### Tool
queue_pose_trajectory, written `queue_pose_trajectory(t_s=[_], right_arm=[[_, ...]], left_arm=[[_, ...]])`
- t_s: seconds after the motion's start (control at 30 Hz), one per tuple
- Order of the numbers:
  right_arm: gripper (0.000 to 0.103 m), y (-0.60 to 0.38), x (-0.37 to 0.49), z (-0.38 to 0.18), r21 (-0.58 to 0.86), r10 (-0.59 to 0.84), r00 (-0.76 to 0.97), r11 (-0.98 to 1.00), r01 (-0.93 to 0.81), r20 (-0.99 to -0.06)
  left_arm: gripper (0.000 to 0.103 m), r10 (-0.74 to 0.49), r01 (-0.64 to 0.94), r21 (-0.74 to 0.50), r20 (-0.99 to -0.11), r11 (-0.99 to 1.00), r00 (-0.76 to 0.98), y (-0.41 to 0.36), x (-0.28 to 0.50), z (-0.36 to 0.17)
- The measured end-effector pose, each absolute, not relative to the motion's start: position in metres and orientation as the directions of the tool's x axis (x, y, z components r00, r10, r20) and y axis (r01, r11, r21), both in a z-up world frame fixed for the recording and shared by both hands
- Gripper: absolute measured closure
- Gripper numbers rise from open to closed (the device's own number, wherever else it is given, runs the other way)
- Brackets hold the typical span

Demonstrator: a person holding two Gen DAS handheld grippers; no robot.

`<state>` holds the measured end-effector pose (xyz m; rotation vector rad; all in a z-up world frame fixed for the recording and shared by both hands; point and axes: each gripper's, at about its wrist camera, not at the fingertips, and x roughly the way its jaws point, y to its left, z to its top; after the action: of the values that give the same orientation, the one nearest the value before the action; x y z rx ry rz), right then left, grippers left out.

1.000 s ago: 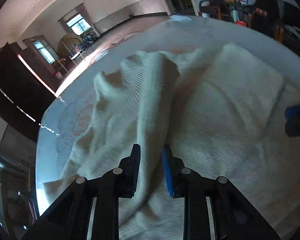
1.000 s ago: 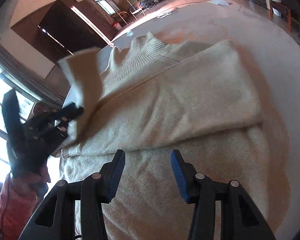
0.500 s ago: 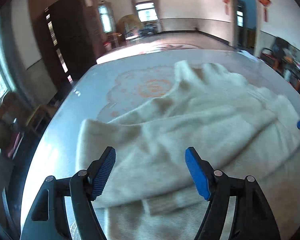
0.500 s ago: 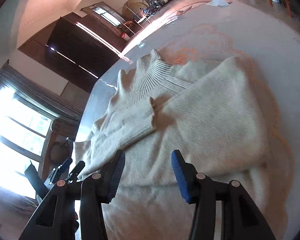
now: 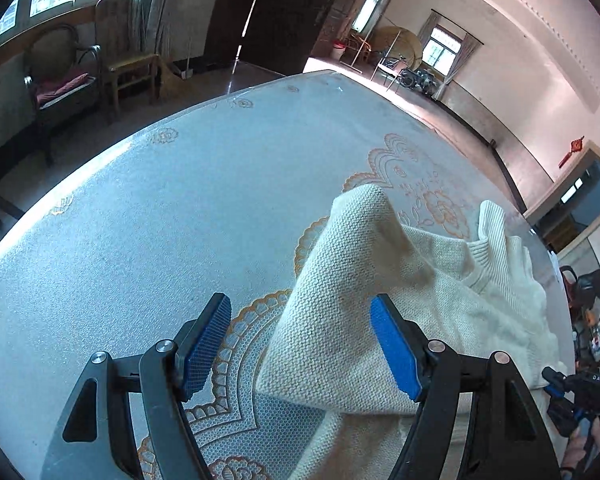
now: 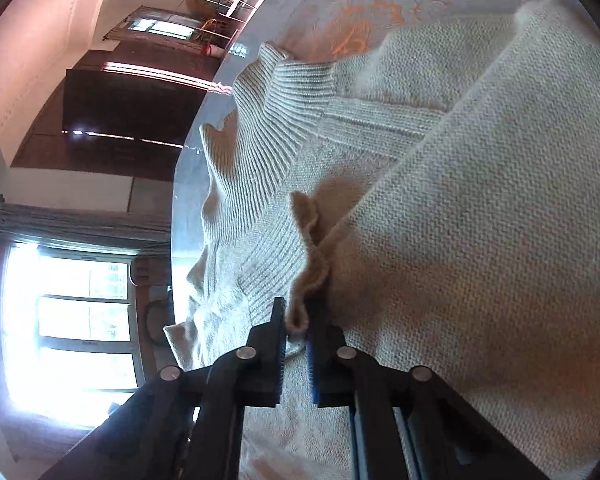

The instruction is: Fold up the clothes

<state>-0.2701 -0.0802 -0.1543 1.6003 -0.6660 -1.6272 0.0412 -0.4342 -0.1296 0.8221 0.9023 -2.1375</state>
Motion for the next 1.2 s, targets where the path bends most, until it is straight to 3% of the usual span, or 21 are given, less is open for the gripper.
queue_pose_trajectory(t_s=[0.17, 0.3, 0.5, 0.57, 0.63, 0.7, 0.77, 0.83, 0.9, 1.03, 1.2], right_arm=[[0.098, -0.068, -0.270, -0.099, 0.800, -0.837, -0.040, -0.534, 0.275, -0.545], [0.098, -0.039, -0.283, -0.064, 0.704, -0.792, -0.142, -0.596, 0.386, -0.593], [0.098, -0.032, -0.302, -0.098, 0.615, -0.697, -0.106, -0.685, 0.391, -0.709], [0.094, -0.025, -0.304, -0.113, 0.588, -0.667, -0.102, -0.711, 0.387, -0.738], [0.078, -0.021, -0.308, -0.126, 0.545, -0.619, -0.111, -0.752, 0.371, -0.778], [0.082, -0.012, -0.311, -0.129, 0.431, -0.521, -0.189, -0.823, 0.370, -0.832], [0.080, 0.003, -0.312, -0.119, 0.271, -0.380, -0.326, -0.903, 0.332, -0.866], [0.077, 0.006, -0.307, -0.103, 0.156, -0.301, -0.425, -0.926, 0.343, -0.854], [0.077, -0.006, -0.293, -0.088, 0.098, -0.328, -0.478, -0.891, 0.444, -0.815], [0.077, -0.058, -0.256, -0.078, -0.045, -0.402, -0.496, -0.741, 0.670, -0.770], [0.078, -0.113, -0.241, -0.101, -0.088, -0.424, -0.409, -0.600, 0.795, -0.808]], left_arm=[[0.029, -0.355, 0.745, -0.369, -0.705, -0.556, -0.614, -0.429, 0.046, -0.112], [0.029, -0.358, 0.738, -0.351, -0.703, -0.577, -0.615, -0.431, 0.040, -0.102], [0.029, -0.296, 0.696, -0.309, -0.740, -0.648, -0.604, -0.418, -0.005, -0.115], [0.029, -0.284, 0.672, -0.261, -0.757, -0.693, -0.588, -0.408, -0.023, -0.120], [0.029, -0.289, 0.643, -0.181, -0.781, -0.744, -0.554, -0.400, -0.041, -0.126], [0.029, -0.340, 0.617, -0.063, -0.788, -0.785, -0.514, -0.395, -0.050, -0.131], [0.021, -0.413, 0.585, 0.074, -0.778, -0.808, -0.473, -0.390, -0.056, -0.135], [0.021, -0.465, 0.575, 0.158, -0.770, -0.803, -0.438, -0.390, -0.057, -0.136], [0.021, -0.476, 0.613, 0.139, -0.767, -0.778, -0.431, -0.395, -0.053, -0.129], [0.021, -0.420, 0.662, -0.084, -0.712, -0.744, -0.562, -0.392, -0.042, -0.104], [0.021, -0.417, 0.612, -0.001, -0.731, -0.791, -0.540, -0.373, -0.061, -0.118]])
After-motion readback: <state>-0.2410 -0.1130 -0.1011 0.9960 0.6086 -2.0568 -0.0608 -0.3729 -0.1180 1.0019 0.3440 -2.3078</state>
